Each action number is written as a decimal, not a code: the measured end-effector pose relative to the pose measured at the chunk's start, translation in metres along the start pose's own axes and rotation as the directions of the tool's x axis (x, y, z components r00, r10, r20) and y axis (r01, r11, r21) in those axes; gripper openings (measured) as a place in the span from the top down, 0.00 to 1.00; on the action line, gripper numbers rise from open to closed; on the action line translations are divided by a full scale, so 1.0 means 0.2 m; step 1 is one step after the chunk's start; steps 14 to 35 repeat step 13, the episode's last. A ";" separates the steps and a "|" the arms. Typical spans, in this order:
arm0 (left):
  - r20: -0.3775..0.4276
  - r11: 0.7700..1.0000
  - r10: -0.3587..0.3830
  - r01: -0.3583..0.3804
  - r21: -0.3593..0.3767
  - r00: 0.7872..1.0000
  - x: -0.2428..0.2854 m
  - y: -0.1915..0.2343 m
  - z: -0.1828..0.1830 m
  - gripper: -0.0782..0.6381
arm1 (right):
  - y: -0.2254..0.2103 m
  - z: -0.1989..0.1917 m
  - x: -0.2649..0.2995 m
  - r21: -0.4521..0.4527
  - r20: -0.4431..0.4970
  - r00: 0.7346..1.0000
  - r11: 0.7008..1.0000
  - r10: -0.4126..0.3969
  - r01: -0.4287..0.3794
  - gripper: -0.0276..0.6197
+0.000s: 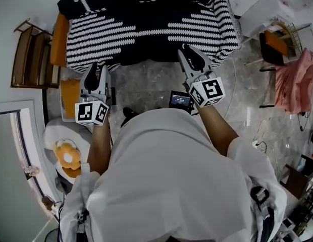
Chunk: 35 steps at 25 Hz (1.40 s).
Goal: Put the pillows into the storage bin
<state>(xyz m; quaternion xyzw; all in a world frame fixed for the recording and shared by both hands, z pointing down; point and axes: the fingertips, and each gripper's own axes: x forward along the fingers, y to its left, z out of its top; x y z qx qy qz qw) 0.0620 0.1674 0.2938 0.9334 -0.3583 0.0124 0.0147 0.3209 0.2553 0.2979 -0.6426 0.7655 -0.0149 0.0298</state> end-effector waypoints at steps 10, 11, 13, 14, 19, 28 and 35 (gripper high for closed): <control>-0.010 0.999 0.028 -0.029 -0.025 1.000 -0.08 0.01 -0.02 0.70 | 0.04 0.00 -0.01 0.005 -0.001 1.000 1.000 0.009 -0.009 0.81; -0.010 0.999 0.031 -0.032 -0.027 0.999 -0.09 0.01 -0.03 0.70 | 0.04 0.00 -0.01 0.006 -0.001 1.000 1.000 0.008 -0.008 0.81; -0.011 0.999 0.036 -0.036 -0.029 0.999 -0.10 0.00 -0.04 0.70 | 0.04 -0.01 -0.02 0.009 -0.001 1.000 1.000 0.005 -0.005 0.81; -0.011 0.999 0.036 -0.036 -0.029 0.999 -0.10 0.00 -0.04 0.70 | 0.04 -0.01 -0.02 0.009 -0.001 1.000 1.000 0.005 -0.005 0.81; -0.011 0.999 0.036 -0.036 -0.029 0.999 -0.10 0.00 -0.04 0.70 | 0.04 -0.01 -0.02 0.009 -0.001 1.000 1.000 0.005 -0.005 0.81; -0.011 0.999 0.036 -0.036 -0.029 0.999 -0.10 0.00 -0.04 0.70 | 0.04 -0.01 -0.02 0.009 -0.001 1.000 1.000 0.005 -0.005 0.81; -0.011 0.999 0.036 -0.036 -0.029 0.999 -0.10 0.00 -0.04 0.70 | 0.04 -0.01 -0.02 0.009 -0.001 1.000 1.000 0.005 -0.005 0.81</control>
